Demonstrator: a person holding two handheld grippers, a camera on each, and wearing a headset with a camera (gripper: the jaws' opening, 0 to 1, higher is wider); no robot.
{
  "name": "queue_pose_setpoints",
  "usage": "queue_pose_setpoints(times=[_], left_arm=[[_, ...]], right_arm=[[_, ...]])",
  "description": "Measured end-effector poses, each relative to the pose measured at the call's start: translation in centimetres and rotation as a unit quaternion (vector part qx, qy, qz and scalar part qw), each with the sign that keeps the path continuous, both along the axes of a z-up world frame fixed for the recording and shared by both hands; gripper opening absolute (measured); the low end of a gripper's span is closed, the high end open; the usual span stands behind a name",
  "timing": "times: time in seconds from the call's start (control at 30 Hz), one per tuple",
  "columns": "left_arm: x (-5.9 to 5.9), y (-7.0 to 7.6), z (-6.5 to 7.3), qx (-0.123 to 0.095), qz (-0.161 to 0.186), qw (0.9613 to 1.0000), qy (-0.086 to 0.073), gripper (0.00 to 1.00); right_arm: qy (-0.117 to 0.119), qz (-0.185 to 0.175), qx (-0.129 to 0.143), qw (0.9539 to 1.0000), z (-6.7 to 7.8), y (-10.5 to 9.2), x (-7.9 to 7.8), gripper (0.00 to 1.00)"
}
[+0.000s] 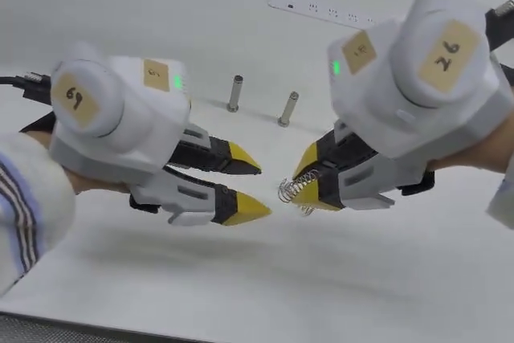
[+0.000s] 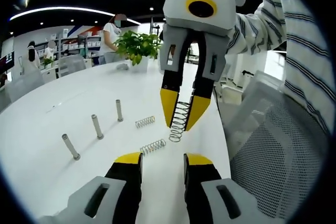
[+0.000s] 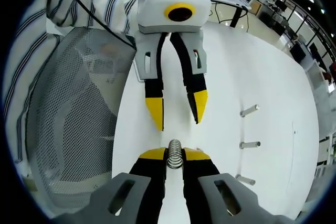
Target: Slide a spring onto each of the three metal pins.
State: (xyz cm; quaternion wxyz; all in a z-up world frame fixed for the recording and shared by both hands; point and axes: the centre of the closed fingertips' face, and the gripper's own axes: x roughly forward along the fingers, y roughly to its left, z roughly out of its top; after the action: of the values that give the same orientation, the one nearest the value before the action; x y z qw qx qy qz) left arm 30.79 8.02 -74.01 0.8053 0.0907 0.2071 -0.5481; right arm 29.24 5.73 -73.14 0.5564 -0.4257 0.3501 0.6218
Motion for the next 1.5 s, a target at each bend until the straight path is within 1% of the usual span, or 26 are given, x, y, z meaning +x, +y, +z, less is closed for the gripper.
queue_pose_setpoints(times=[0.03,0.1,0.13,0.2,0.3,0.4,0.43,0.47,0.5,0.57,0.6,0.63,0.67,0.7,0.73,0.87,0.93,0.97,1.03,1.17,1.2,1.23,1.3,1.37,1.43,1.5], left_arm=[[0.3,0.3,-0.1,0.003,0.011,0.9999,0.0,0.29],[0.5,0.7,0.0,0.002,0.018,0.9998,-0.002,0.39],[0.7,0.9,0.0,0.0,0.024,0.9997,-0.001,0.41],[1.0,1.4,0.0,0.003,0.035,0.9994,-0.005,0.42],[1.4,1.9,-0.1,0.006,0.047,0.9989,-0.005,0.46],[1.7,2.4,-0.3,0.01,0.059,0.9982,-0.002,0.52],[1.7,2.5,-0.4,0.013,0.063,0.998,0.001,0.53],[1.8,2.6,-0.4,0.015,0.064,0.9978,-0.001,0.55],[1.8,2.7,-0.4,0.014,0.066,0.9977,-0.003,0.57],[1.9,2.8,-0.4,0.012,0.07,0.9975,0.002,0.59],[1.9,2.9,-0.4,0.012,0.072,0.9973,0.002,0.6],[2.1,3.1,-0.5,0.014,0.078,0.9968,0.0,0.61],[2.5,3.3,-0.5,0.018,0.087,0.996,-0.008,0.64],[2.9,3.6,-0.4,0.017,0.1,0.9947,-0.015,0.66],[3.1,3.9,-0.5,0.021,0.11,0.9936,-0.017,0.68],[3.2,4.4,-0.4,0.013,0.123,0.9923,-0.009,0.76],[3.3,4.7,-0.6,0.015,0.131,0.9913,-0.005,0.79],[3.4,4.9,-0.7,0.014,0.139,0.9902,0.0,0.8],[3.5,5.1,-0.8,0.015,0.143,0.9896,0.0,0.82],[3.6,5.4,-1.1,0.024,0.153,0.988,0.003,0.88],[3.8,5.7,-1.2,0.029,0.157,0.9871,-0.002,0.9],[3.9,5.9,-1.3,0.033,0.161,0.9864,-0.003,0.92],[4.0,6.0,-1.3,0.031,0.168,0.9852,-0.001,0.94],[4.4,6.3,-1.1,0.026,0.18,0.9832,-0.009,0.95],[4.4,6.4,-1.1,0.027,0.181,0.9831,-0.008,0.94],[4.4,6.5,-1.1,0.025,0.182,0.9829,-0.008,0.98]], right_arm=[[0.0,0.0,-0.001,1.0,0.0,-0.1,0.0,0.08],[0.0,0.001,-0.004,1.0,0.0,-0.3,0.0,0.08],[0.0,0.001,-0.005,1.0,0.0,-0.3,0.0,0.08],[0.001,0.003,-0.006,1.0,-0.1,-0.3,-0.1,0.08],[0.002,0.007,-0.008,0.9999,-0.2,-0.3,-0.1,0.08],[0.004,0.011,-0.008,0.9999,-0.2,-0.2,-0.2,0.08],[0.004,0.011,-0.008,0.9999,-0.2,-0.2,-0.2,0.08],[0.004,0.012,-0.008,0.9999,-0.2,-0.1,-0.2,0.08],[0.005,0.013,-0.009,0.9999,-0.2,-0.1,-0.2,0.08],[0.005,0.014,-0.01,0.9998,-0.1,-0.1,-0.2,0.08],[0.006,0.014,-0.012,0.9998,-0.2,-0.1,-0.1,0.08],[0.006,0.015,-0.014,0.9998,-0.2,-0.1,-0.1,0.08],[0.006,0.015,-0.015,0.9998,-0.2,-0.1,-0.1,0.08],[0.006,0.015,-0.015,0.9997,-0.1,-0.2,-0.1,0.08],[0.006,0.014,-0.016,0.9997,-0.1,-0.2,0.0,0.08],[0.003,0.015,-0.02,0.9997,-0.1,-0.3,0.3,0.08],[0.007,0.014,-0.019,0.9997,-0.1,-0.4,0.4,0.08],[0.01,0.012,-0.017,0.9997,0.0,-0.4,0.5,0.08],[0.01,0.009,-0.015,0.9998,0.1,-0.4,0.7,0.08],[0.001,0.003,-0.021,0.9998,0.4,-0.7,1.5,0.08],[0.002,0.0,-0.024,0.9997,0.6,-0.8,1.7,0.08],[0.002,-0.002,-0.024,0.9997,0.7,-0.9,1.9,0.08],[0.0,-0.007,-0.024,0.9997,0.8,-1.0,2.7,0.08],[-0.002,-0.011,-0.025,0.9996,1.1,-1.1,3.2,0.08],[-0.003,-0.018,-0.029,0.9994,1.4,-1.2,3.9,0.08],[-0.002,-0.021,-0.029,0.9993,1.7,-1.2,4.6,0.08]])
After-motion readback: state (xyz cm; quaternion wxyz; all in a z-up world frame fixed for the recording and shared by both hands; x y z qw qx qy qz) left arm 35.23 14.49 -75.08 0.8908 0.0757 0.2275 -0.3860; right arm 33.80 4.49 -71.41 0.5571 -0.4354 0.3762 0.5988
